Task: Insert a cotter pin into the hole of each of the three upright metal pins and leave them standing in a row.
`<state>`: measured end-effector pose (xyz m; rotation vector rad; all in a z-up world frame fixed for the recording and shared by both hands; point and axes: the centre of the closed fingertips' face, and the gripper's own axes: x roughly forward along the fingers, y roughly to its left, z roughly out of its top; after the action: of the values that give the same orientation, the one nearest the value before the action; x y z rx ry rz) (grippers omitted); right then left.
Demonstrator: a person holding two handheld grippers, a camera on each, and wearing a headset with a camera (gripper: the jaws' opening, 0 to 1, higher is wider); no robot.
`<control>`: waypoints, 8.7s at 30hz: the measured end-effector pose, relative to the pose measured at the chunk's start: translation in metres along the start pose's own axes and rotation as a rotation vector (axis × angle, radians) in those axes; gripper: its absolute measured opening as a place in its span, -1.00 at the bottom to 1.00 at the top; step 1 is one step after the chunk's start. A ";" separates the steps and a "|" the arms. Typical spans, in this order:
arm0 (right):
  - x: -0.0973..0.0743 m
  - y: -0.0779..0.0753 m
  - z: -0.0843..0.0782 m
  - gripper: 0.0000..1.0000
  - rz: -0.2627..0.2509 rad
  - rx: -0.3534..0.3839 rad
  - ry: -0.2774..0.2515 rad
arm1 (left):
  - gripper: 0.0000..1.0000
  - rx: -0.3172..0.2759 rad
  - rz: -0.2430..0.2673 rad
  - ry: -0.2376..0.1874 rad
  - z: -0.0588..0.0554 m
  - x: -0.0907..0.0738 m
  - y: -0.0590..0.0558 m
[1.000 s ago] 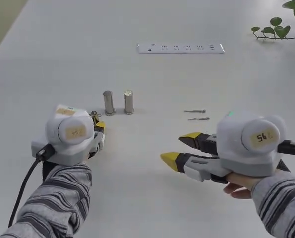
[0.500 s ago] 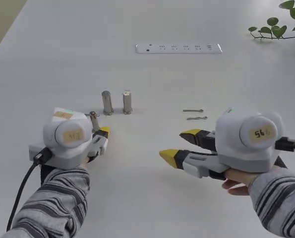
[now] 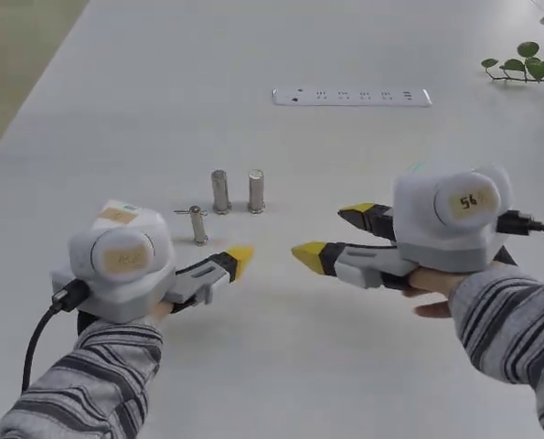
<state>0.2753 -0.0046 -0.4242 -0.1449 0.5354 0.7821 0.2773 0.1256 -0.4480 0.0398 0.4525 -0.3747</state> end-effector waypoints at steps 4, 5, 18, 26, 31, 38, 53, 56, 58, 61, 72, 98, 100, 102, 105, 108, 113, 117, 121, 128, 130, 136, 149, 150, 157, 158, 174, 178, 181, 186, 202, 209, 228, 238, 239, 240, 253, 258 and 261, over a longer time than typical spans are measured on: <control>0.015 -0.001 0.009 -0.05 0.020 0.003 -0.016 | 0.69 -0.010 -0.014 -0.005 0.000 -0.011 -0.003; 0.018 0.000 0.010 -0.05 0.023 0.001 -0.013 | 0.72 -0.011 -0.018 -0.009 0.000 -0.013 -0.005; 0.076 -0.009 0.032 -0.14 0.038 0.108 -0.063 | 0.90 0.036 -0.006 -0.073 0.016 -0.040 -0.010; 0.105 -0.013 0.030 -0.35 -0.003 0.131 -0.050 | 0.97 0.026 0.008 -0.058 0.009 -0.048 -0.010; 0.111 -0.014 0.033 -0.46 -0.025 0.156 -0.058 | 0.97 0.074 0.006 -0.053 0.009 -0.052 -0.013; 0.117 -0.012 0.023 -0.65 -0.044 0.165 -0.030 | 0.97 0.066 -0.001 -0.053 0.012 -0.057 -0.015; 0.108 -0.016 0.017 -0.84 -0.104 0.055 0.004 | 0.93 0.077 0.003 -0.021 0.000 -0.063 -0.015; 0.101 -0.017 0.015 -0.84 -0.126 0.060 -0.006 | 0.93 0.079 -0.002 -0.022 0.000 -0.064 -0.017; 0.094 -0.015 0.016 -0.84 -0.133 0.058 -0.016 | 0.92 0.081 -0.004 -0.023 0.000 -0.065 -0.018; 0.089 -0.018 0.017 -0.84 -0.140 0.039 -0.013 | 0.92 0.080 -0.004 -0.023 0.000 -0.066 -0.018; 0.064 -0.007 -0.005 -0.84 -0.159 0.025 0.023 | 0.93 0.100 -0.024 -0.037 0.005 -0.063 -0.025; 0.038 0.018 -0.037 -0.84 -0.243 0.062 0.045 | 0.94 0.119 -0.037 -0.030 0.003 -0.061 -0.029; 0.038 0.018 -0.037 -0.84 -0.243 0.049 0.039 | 0.94 0.121 -0.036 -0.029 0.003 -0.061 -0.030; 0.038 0.018 -0.037 -0.83 -0.238 0.050 0.033 | 0.94 0.122 -0.037 -0.026 0.002 -0.061 -0.030; 0.038 0.018 -0.036 -0.83 -0.228 0.024 0.040 | 0.94 0.123 -0.035 -0.021 0.001 -0.060 -0.030; 0.038 0.018 -0.034 -0.81 -0.207 0.026 0.031 | 0.96 0.119 -0.036 -0.018 0.000 -0.060 -0.030; 0.034 0.022 -0.027 -0.51 -0.171 0.014 0.010 | 0.97 0.121 -0.041 -0.014 0.000 -0.059 -0.031; 0.027 0.028 -0.030 -0.46 -0.108 -0.008 0.035 | 0.97 0.119 -0.053 -0.014 -0.001 -0.059 -0.034; 0.012 0.019 -0.032 -0.44 -0.100 -0.038 0.058 | 0.97 0.114 -0.057 -0.016 -0.001 -0.059 -0.035; -0.010 -0.012 -0.044 -0.49 -0.069 -0.191 0.185 | 0.97 0.111 -0.059 -0.022 0.001 -0.059 -0.035; -0.014 -0.020 -0.047 -0.56 -0.038 -0.212 0.213 | 0.97 0.118 -0.060 -0.022 0.001 -0.058 -0.036; -0.024 -0.054 -0.055 -0.57 -0.034 -0.251 0.300 | 0.97 0.129 -0.066 -0.027 0.002 -0.059 -0.038; -0.026 -0.100 -0.069 -0.61 -0.018 -0.268 0.452 | 0.97 0.142 -0.090 -0.004 -0.004 -0.056 -0.044; -0.025 -0.102 -0.068 -0.63 -0.015 -0.274 0.461 | 0.97 0.144 -0.091 -0.004 -0.004 -0.056 -0.045; -0.018 -0.113 -0.071 -0.67 0.013 -0.283 0.502 | 0.97 0.158 -0.106 0.010 -0.007 -0.055 -0.048; -0.017 -0.115 -0.073 -0.69 0.018 -0.280 0.508 | 0.97 0.157 -0.105 0.011 -0.007 -0.055 -0.048; -0.015 -0.117 -0.077 -0.92 0.067 -0.231 0.532 | 0.92 0.152 -0.106 0.023 -0.009 -0.052 -0.046; -0.016 -0.117 -0.079 -1.00 0.059 -0.244 0.542 | 0.90 0.151 -0.109 0.025 -0.010 -0.052 -0.047; -0.017 -0.117 -0.079 -1.00 0.055 -0.250 0.536 | 0.88 0.153 -0.113 0.027 -0.011 -0.053 -0.048; -0.018 -0.115 -0.080 -1.00 0.057 -0.251 0.520 | 0.83 0.157 -0.121 0.026 -0.010 -0.053 -0.050; -0.033 -0.080 -0.059 -1.00 0.049 -0.321 0.377 | 0.52 0.124 -0.190 0.021 -0.007 -0.062 -0.062; -0.042 -0.046 -0.043 -1.00 0.094 -0.367 0.303 | 0.34 0.086 -0.266 0.008 0.011 -0.070 -0.079; -0.055 0.055 -0.022 -1.00 0.309 -0.699 0.172 | -0.08 -0.028 -0.431 0.044 0.018 -0.078 -0.113; -0.060 0.082 -0.022 -1.00 0.383 -0.769 0.135 | -0.46 -0.085 -0.496 0.048 0.018 -0.082 -0.129; -0.061 0.084 -0.022 -1.00 0.390 -0.772 0.133 | -0.51 -0.088 -0.499 0.050 0.017 -0.082 -0.130; -0.062 0.087 -0.021 -1.00 0.396 -0.783 0.129 | -0.53 -0.092 -0.502 0.051 0.017 -0.082 -0.131; -0.067 0.101 -0.019 -1.00 0.423 -0.825 0.111 | -0.97 -0.126 -0.534 0.034 0.019 -0.085 -0.140; -0.067 0.101 -0.017 -1.00 0.417 -0.828 0.106 | -1.00 -0.138 -0.541 0.023 0.021 -0.087 -0.141; -0.067 0.101 -0.017 -1.00 0.412 -0.833 0.105 | -1.00 -0.120 -0.544 0.015 0.022 -0.088 -0.142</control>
<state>0.1580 0.0193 -0.3971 -0.8689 0.3088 1.3758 0.1619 0.0211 -0.3841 -0.2016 0.4971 -0.8803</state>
